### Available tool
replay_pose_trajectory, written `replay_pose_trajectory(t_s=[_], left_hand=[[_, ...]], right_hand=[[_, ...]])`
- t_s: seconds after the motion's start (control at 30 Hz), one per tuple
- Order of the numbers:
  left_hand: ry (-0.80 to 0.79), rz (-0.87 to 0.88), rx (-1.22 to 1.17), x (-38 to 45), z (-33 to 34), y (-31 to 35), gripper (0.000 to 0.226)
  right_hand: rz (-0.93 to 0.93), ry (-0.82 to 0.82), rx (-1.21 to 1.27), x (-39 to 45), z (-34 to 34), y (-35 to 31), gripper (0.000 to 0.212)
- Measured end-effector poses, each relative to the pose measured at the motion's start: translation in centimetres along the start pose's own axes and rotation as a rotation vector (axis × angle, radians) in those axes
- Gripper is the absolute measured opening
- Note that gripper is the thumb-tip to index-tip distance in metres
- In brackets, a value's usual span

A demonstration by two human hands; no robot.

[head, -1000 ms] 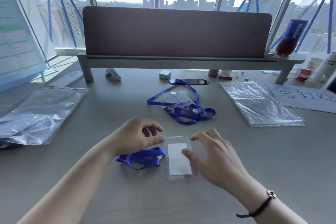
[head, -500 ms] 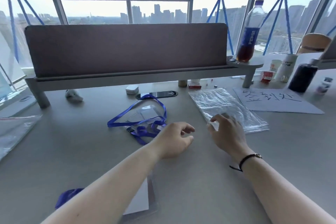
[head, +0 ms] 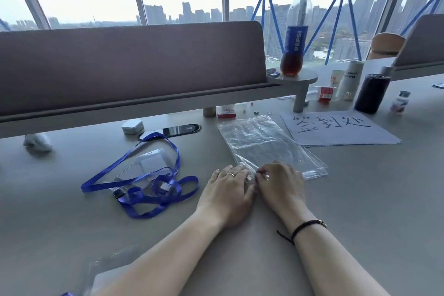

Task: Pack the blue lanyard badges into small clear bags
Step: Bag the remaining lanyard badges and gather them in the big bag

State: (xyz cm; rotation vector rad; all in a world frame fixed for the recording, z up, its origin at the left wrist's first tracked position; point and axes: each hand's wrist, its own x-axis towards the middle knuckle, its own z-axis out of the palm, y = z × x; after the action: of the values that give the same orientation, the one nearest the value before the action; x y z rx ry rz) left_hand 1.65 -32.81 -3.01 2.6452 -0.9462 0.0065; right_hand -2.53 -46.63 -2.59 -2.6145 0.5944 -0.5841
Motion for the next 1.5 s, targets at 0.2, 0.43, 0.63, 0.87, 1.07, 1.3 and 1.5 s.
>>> replay_pose_trajectory(t_s=[0.2, 0.43, 0.63, 0.87, 1.07, 1.3, 1.5], left_hand=[[0.02, 0.0, 0.001, -0.1, 0.4, -0.4, 0.059], [0.198, -0.137, -0.927, 0.1, -2.6, -0.9, 0.04], [-0.051, -0.493, -1.881, 0.5, -6.3, -2.5, 0.016], [0.203, -0.537, -1.774, -2.8, -12.3, -8.1, 0.012], [0.392, -0.569, -1.812, -8.6, -15.6, -12.7, 0.01], [0.313, -0.574, -1.536, -18.0, -15.7, -15.7, 0.017], [0.134, -0.506, -1.418, -23.2, -15.5, -16.6, 0.032]], right_hand=[[0.043, 0.072, 0.092, 0.1, 0.1, -0.1, 0.019], [-0.308, 0.124, 0.393, -2.0, -1.0, -3.0, 0.009], [-0.537, -0.116, 0.513, -5.6, -1.2, -6.7, 0.011], [-0.416, -0.285, 0.662, -6.7, -1.5, -7.4, 0.018], [-0.452, -0.319, 0.476, -7.5, -1.1, -8.0, 0.019], [-0.475, -0.252, 0.188, -7.4, 0.3, -9.3, 0.017], [-0.459, -0.07, 0.156, -9.1, 0.9, -15.1, 0.01]])
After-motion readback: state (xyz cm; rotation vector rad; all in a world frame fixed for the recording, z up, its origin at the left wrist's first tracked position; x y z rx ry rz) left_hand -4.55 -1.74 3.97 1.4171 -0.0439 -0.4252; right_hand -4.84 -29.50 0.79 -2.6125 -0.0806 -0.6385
